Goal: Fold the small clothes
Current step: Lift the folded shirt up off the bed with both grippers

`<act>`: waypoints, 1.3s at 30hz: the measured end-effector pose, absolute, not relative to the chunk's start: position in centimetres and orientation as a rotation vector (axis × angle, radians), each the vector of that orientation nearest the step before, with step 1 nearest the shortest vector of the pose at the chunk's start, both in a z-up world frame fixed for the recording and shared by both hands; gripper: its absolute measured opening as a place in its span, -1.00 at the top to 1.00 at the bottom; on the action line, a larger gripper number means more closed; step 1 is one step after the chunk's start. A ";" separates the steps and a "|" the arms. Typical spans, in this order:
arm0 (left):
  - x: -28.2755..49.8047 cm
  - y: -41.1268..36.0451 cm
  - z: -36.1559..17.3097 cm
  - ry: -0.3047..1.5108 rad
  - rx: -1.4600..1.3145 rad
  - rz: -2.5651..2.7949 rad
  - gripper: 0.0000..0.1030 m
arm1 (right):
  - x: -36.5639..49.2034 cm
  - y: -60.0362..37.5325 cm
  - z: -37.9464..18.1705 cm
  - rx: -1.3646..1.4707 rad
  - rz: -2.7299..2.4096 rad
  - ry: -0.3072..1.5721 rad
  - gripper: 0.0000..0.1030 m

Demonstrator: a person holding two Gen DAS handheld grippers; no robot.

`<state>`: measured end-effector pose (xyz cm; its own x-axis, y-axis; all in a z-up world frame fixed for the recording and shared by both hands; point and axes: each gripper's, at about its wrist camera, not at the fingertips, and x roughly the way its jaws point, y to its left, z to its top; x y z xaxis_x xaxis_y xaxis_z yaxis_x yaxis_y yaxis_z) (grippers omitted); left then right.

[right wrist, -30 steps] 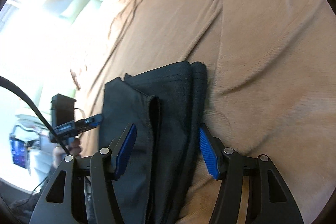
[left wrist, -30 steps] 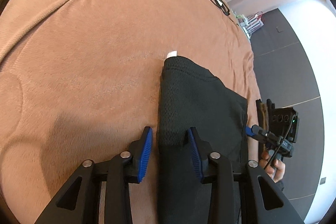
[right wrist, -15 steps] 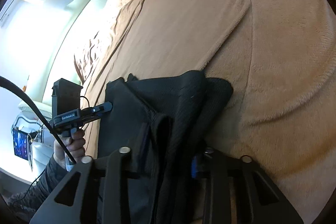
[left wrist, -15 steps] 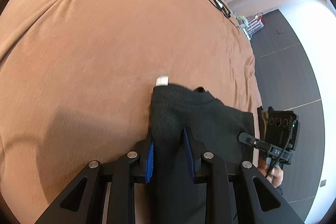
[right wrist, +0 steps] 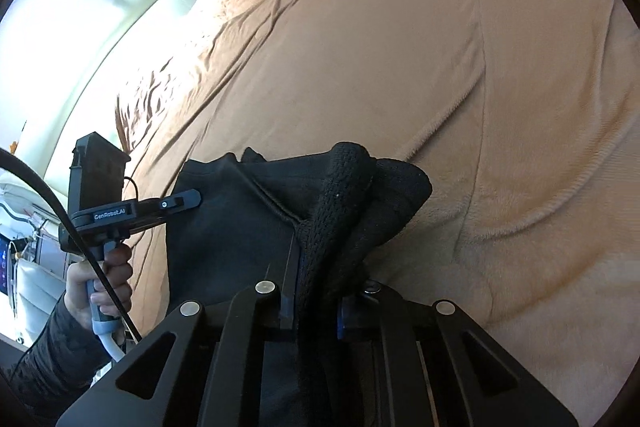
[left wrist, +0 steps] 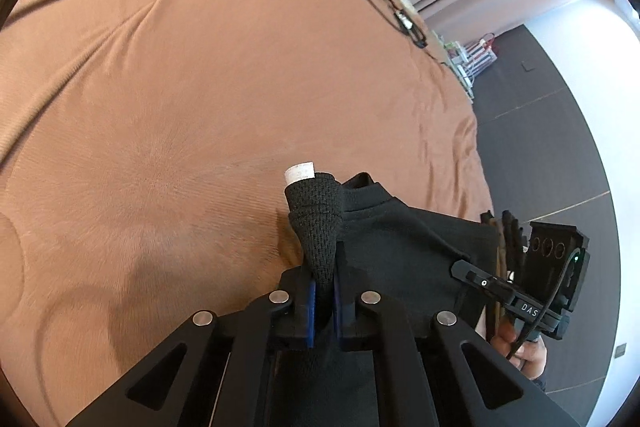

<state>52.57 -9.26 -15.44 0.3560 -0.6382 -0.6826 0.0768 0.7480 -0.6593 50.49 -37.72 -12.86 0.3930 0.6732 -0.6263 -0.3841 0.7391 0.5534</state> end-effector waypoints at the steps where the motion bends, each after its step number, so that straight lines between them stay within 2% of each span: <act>1: 52.3 -9.3 -15.0 1.115 -0.581 -0.501 0.88 | 49.9 -37.7 -12.6 0.341 0.679 0.946 0.85; 25: 45.3 -7.5 -4.6 0.948 -0.560 -0.567 0.89 | 36.8 -40.4 -4.0 0.278 0.604 0.745 0.86; 39: 39.4 -3.7 4.3 0.775 -0.547 -0.573 0.89 | 27.2 -39.5 2.9 0.205 0.644 0.572 0.86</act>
